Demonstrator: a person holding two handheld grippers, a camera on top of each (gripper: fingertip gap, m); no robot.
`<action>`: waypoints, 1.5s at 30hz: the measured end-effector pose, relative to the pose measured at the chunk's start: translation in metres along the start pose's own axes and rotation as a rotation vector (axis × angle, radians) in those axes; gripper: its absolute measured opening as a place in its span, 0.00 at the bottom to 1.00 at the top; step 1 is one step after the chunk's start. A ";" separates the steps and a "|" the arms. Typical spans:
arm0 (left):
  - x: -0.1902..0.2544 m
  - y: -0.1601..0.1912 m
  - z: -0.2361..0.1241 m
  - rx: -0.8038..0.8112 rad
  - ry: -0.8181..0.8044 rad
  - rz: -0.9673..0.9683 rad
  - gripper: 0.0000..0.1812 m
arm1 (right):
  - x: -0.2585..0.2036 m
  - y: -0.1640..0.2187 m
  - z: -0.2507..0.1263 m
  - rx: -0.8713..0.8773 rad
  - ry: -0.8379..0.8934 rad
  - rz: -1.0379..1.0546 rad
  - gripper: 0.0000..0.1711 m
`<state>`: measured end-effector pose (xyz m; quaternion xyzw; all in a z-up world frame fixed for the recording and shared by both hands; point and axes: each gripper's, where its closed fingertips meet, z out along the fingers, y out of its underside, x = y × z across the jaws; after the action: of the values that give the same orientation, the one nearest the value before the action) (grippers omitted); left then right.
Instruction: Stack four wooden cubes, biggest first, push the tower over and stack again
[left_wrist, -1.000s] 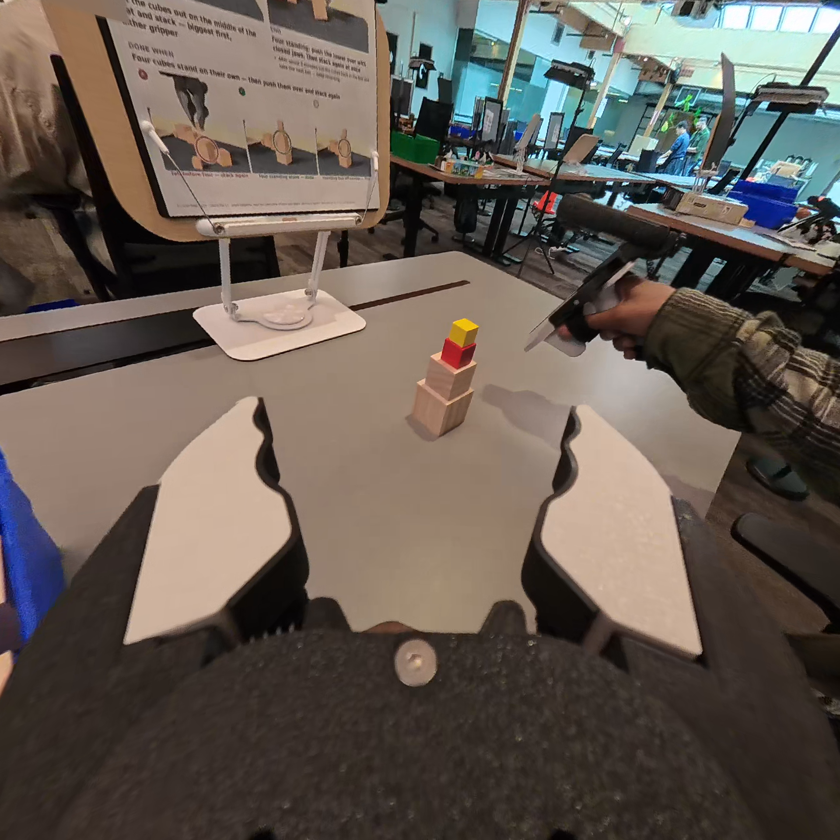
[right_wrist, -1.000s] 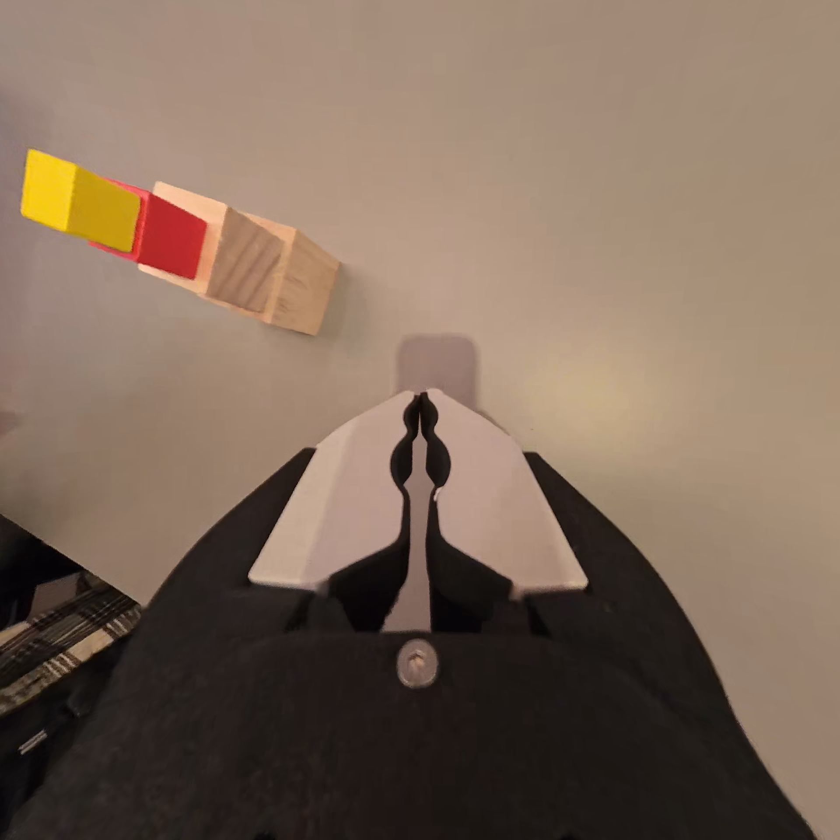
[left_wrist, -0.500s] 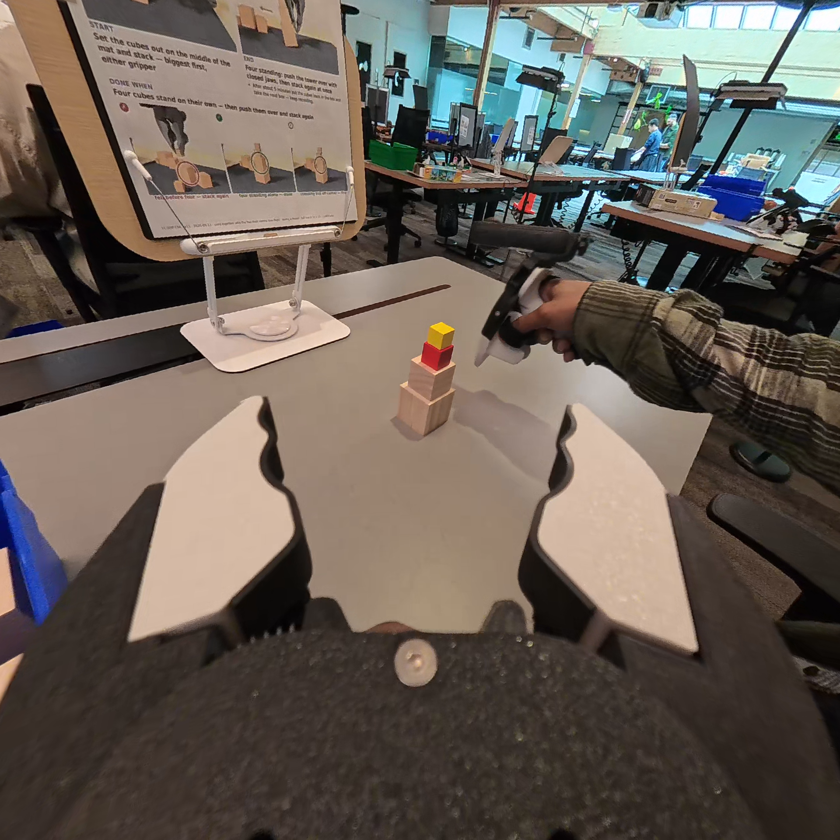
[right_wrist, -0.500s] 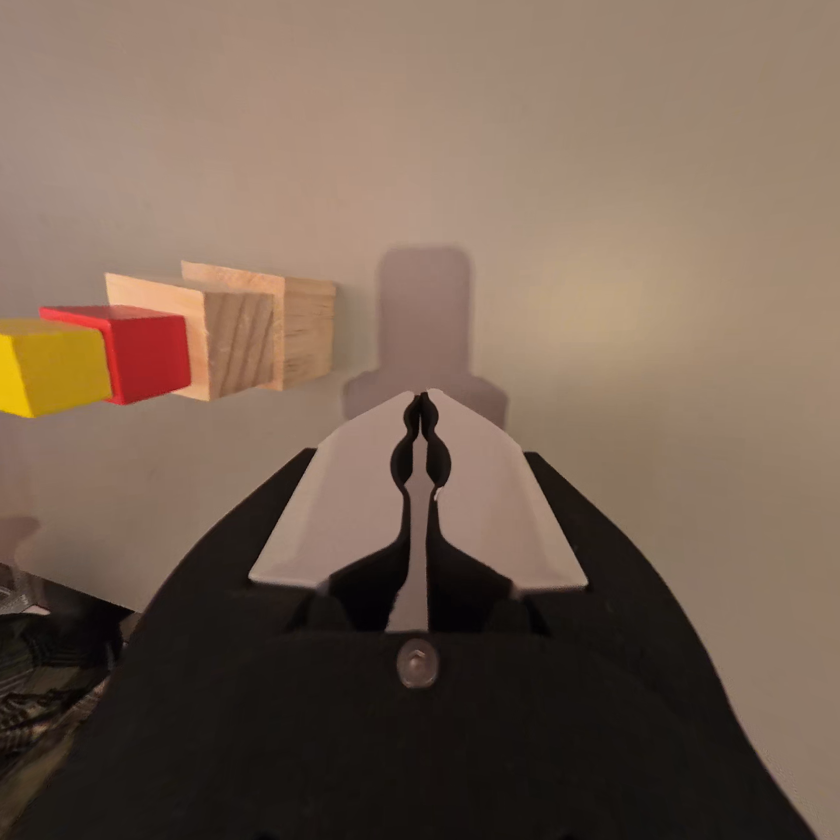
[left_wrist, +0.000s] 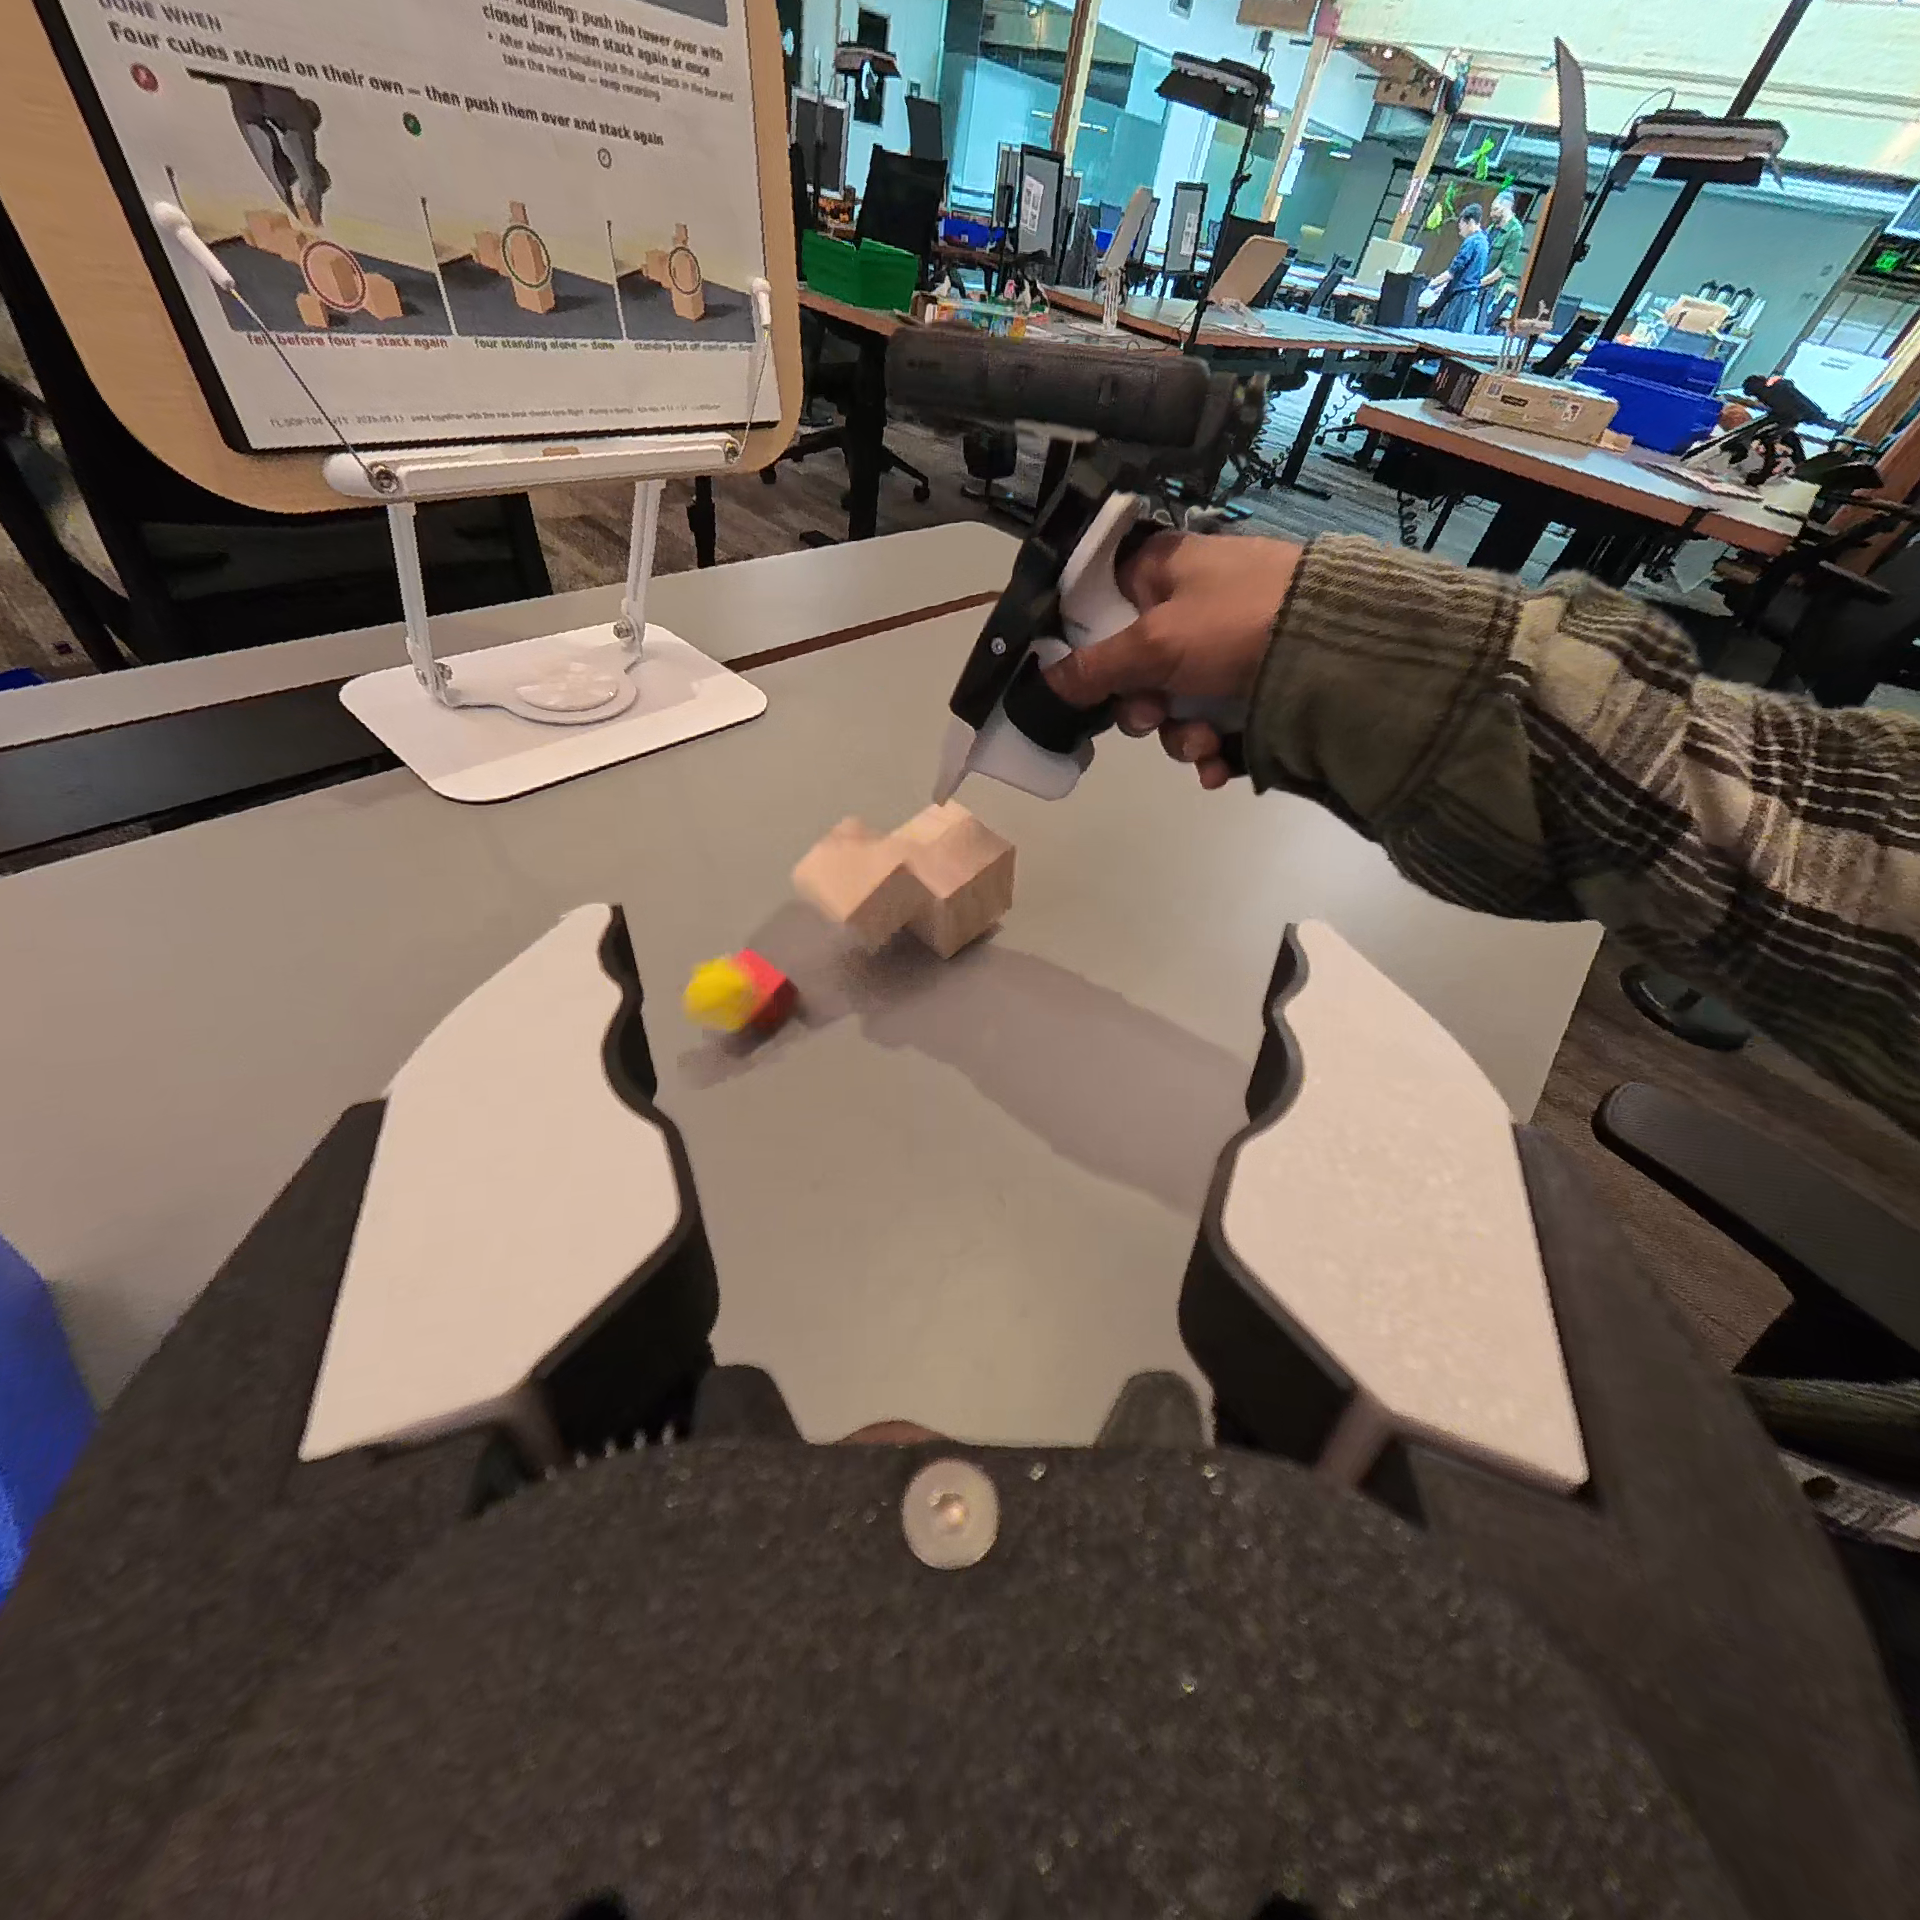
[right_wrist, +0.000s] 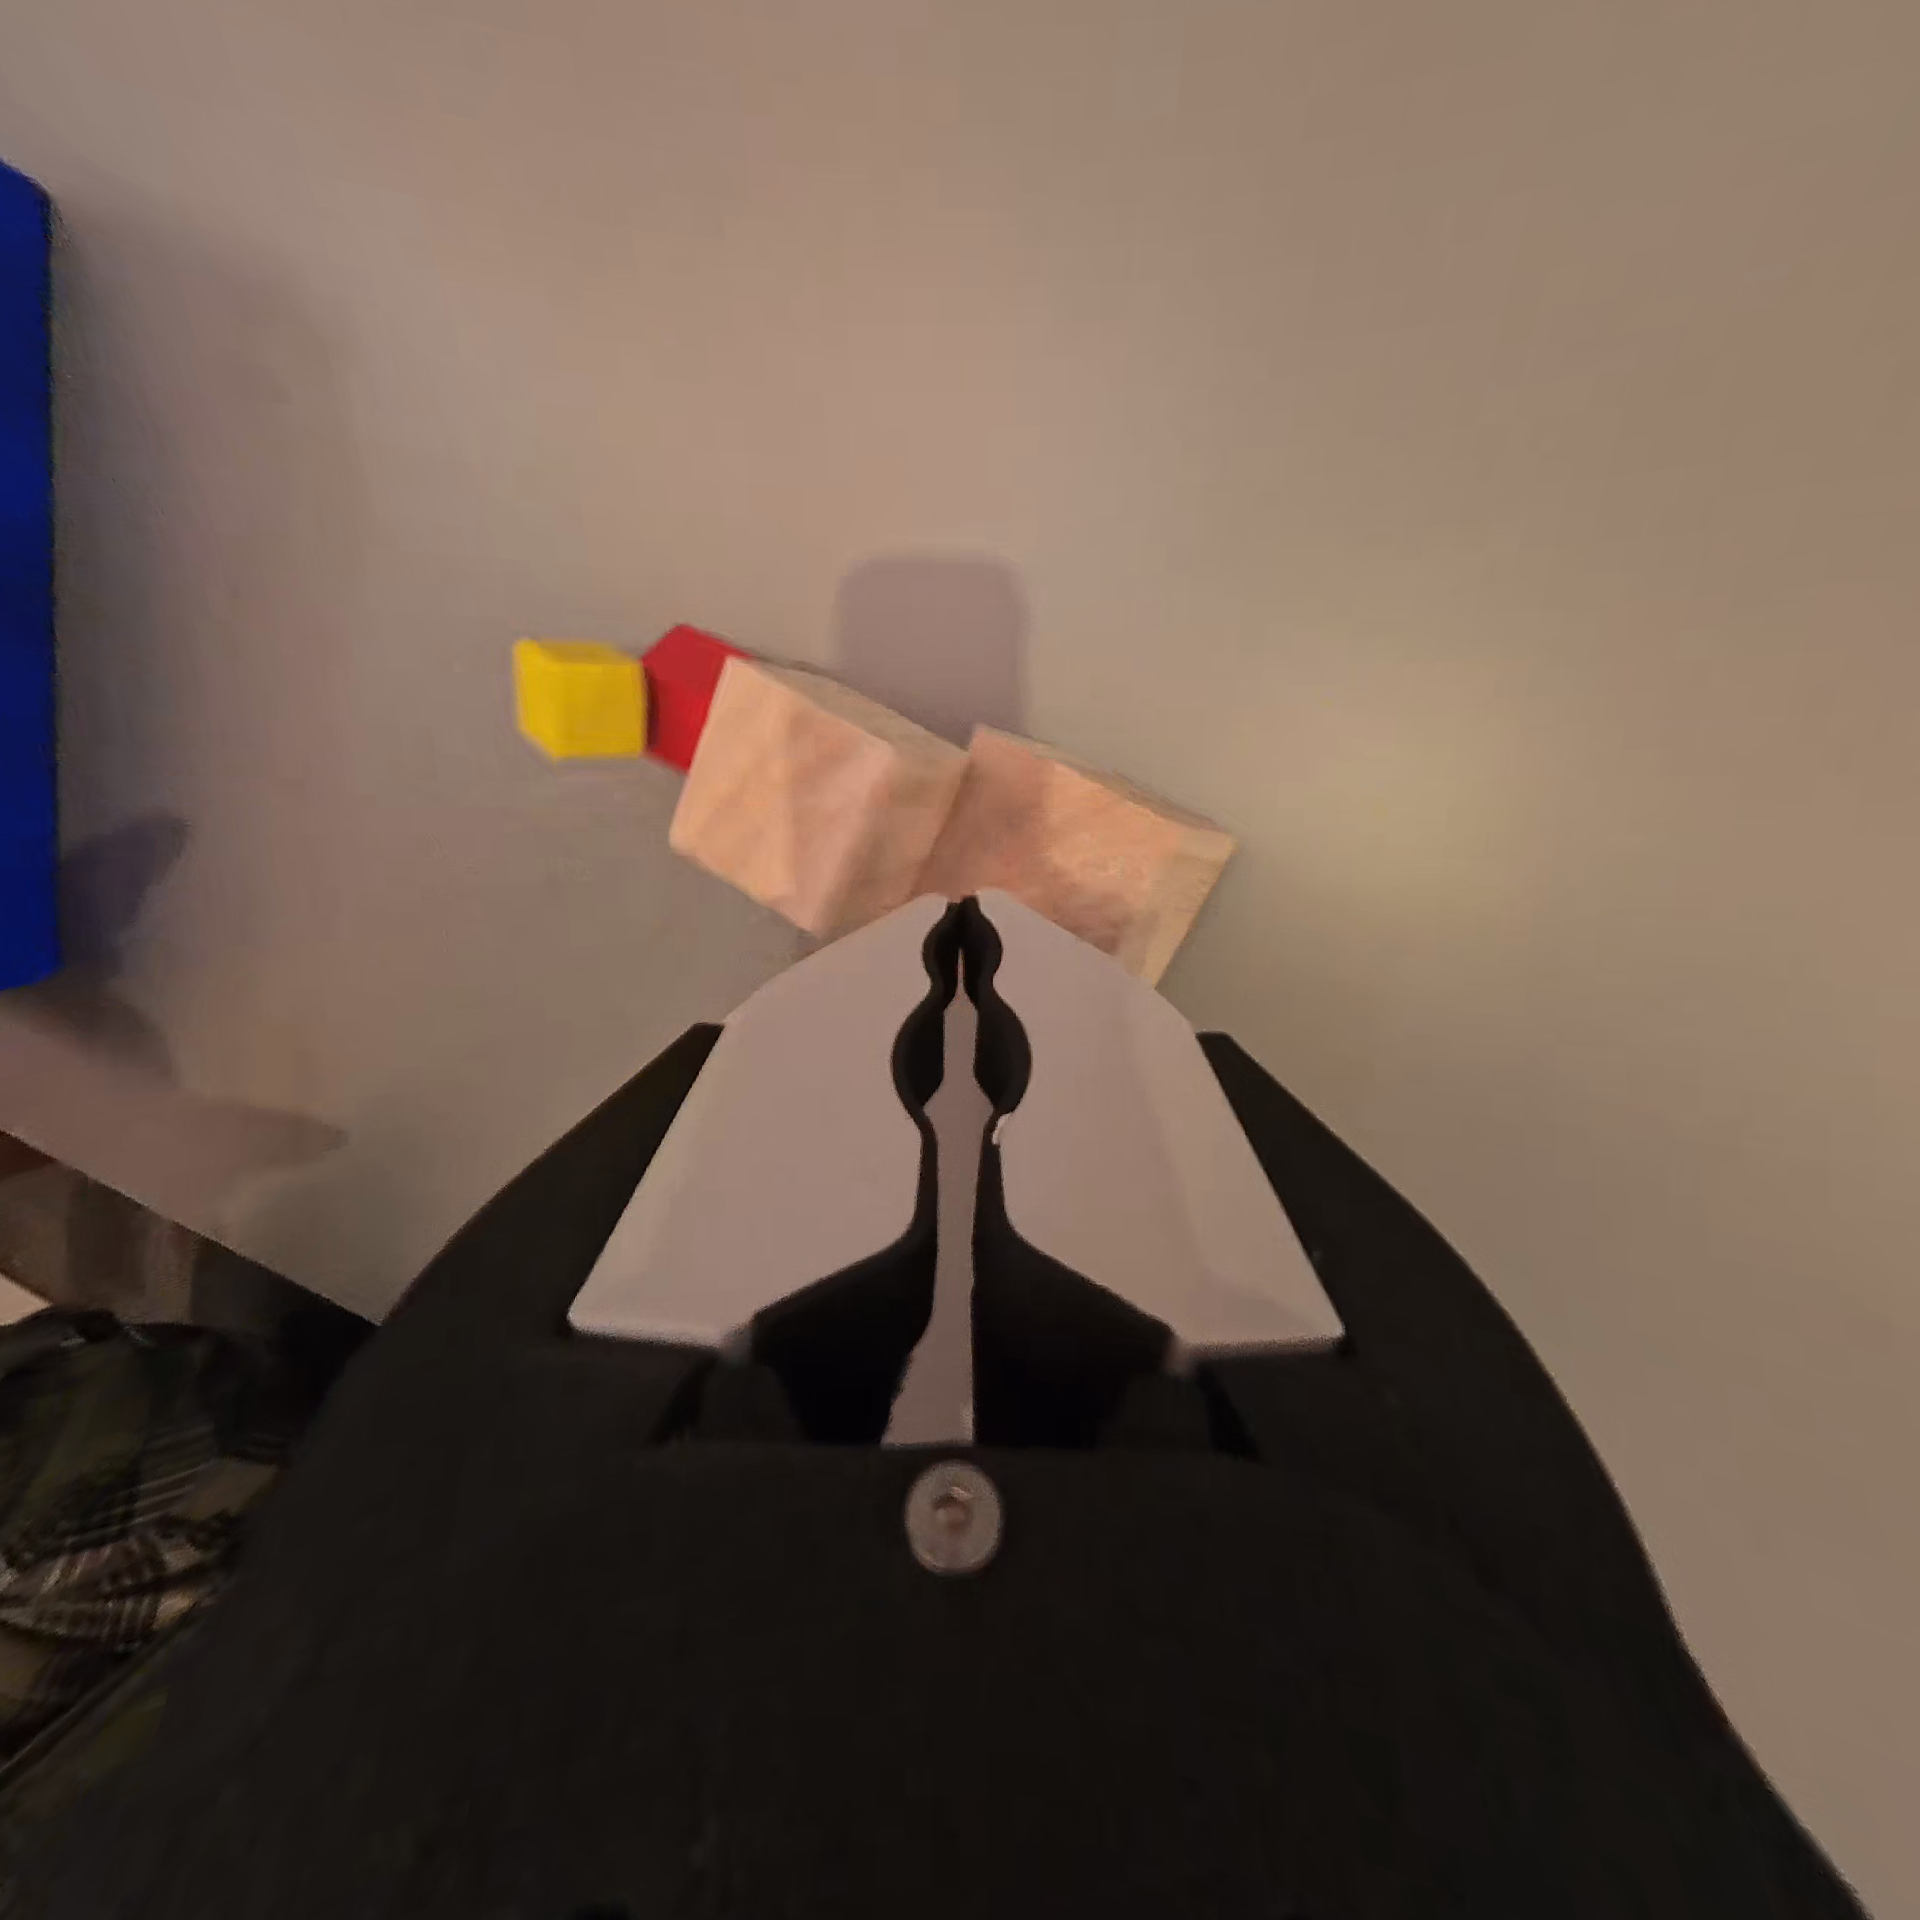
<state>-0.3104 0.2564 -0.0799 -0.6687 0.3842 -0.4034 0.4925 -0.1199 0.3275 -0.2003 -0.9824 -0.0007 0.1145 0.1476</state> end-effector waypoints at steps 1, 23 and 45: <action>-0.001 0.001 0.001 -0.004 0.000 -0.002 0.62 | -0.003 -0.001 -0.001 0.002 -0.001 -0.008 0.00; -0.022 -0.015 -0.029 0.102 0.005 -0.068 0.61 | 0.035 0.068 -0.040 0.263 -0.082 -0.058 0.00; -0.027 0.071 0.078 -0.206 -0.057 0.015 0.59 | 0.076 0.116 -0.059 0.603 -0.144 -0.288 0.49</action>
<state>-0.2573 0.2926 -0.1682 -0.7241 0.4145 -0.3391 0.4346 -0.0368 0.2019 -0.1962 -0.8738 -0.1159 0.1565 0.4457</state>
